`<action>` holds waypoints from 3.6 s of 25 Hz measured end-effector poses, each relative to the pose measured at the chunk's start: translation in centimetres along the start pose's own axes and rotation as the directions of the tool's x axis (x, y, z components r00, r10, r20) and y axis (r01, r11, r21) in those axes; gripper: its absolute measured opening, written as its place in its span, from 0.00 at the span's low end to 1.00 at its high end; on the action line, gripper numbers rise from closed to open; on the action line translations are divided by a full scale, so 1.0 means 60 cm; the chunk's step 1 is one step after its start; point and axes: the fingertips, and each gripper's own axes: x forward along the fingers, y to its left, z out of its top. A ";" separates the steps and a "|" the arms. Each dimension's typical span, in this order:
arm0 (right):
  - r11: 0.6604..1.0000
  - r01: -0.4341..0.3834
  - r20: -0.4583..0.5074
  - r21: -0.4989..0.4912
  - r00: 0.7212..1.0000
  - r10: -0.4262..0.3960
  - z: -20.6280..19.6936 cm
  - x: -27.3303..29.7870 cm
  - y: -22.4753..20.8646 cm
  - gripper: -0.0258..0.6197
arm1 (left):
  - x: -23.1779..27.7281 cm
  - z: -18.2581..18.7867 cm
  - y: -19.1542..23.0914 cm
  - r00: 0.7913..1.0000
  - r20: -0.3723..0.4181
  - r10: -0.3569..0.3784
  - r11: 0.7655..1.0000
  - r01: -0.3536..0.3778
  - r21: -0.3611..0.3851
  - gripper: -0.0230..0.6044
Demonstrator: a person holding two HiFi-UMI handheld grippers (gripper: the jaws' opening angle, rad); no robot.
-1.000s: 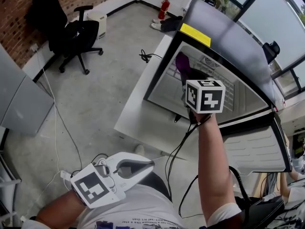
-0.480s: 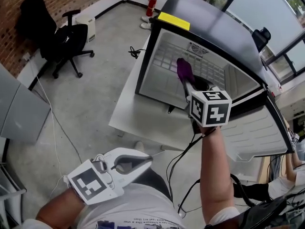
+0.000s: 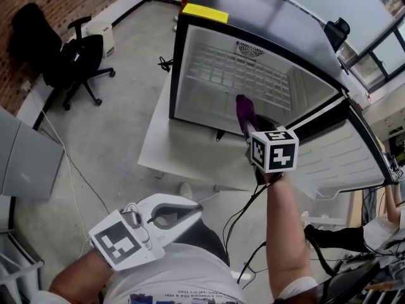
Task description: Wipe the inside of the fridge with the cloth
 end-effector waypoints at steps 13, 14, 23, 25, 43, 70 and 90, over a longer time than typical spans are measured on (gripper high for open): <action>0.980 0.185 -0.154 0.075 0.973 -0.172 -0.112 0.096 -0.112 0.15 | 0.012 -0.003 0.032 1.000 -0.024 0.017 0.999 -0.018 -0.028 0.04; 0.977 0.200 -0.167 0.077 0.968 -0.185 -0.118 0.105 -0.119 0.15 | 0.014 -0.003 0.036 1.000 -0.025 0.018 0.999 -0.019 -0.031 0.04; 0.947 0.309 -0.253 0.089 0.926 -0.279 -0.150 0.179 -0.169 0.15 | 0.039 0.002 0.075 0.999 -0.047 0.020 0.998 -0.022 -0.051 0.04; 0.944 0.321 -0.265 0.076 0.919 -0.291 -0.151 0.194 -0.179 0.15 | 0.043 0.005 0.084 0.999 -0.048 0.022 0.998 -0.024 -0.054 0.04; 0.949 0.313 -0.302 -0.033 0.902 -0.308 -0.150 0.281 -0.191 0.15 | 0.069 0.004 0.140 0.997 -0.071 0.031 0.996 -0.037 -0.087 0.04; 0.983 0.073 -0.182 -0.168 0.978 -0.104 -0.042 0.381 0.026 0.16 | 0.024 -0.004 0.153 0.981 -0.070 0.180 0.973 -0.188 -0.131 0.04; 0.987 -0.106 -0.111 -0.120 0.989 0.092 0.006 0.397 0.149 0.16 | 0.022 -0.012 0.148 0.972 -0.079 0.221 0.961 -0.231 -0.153 0.04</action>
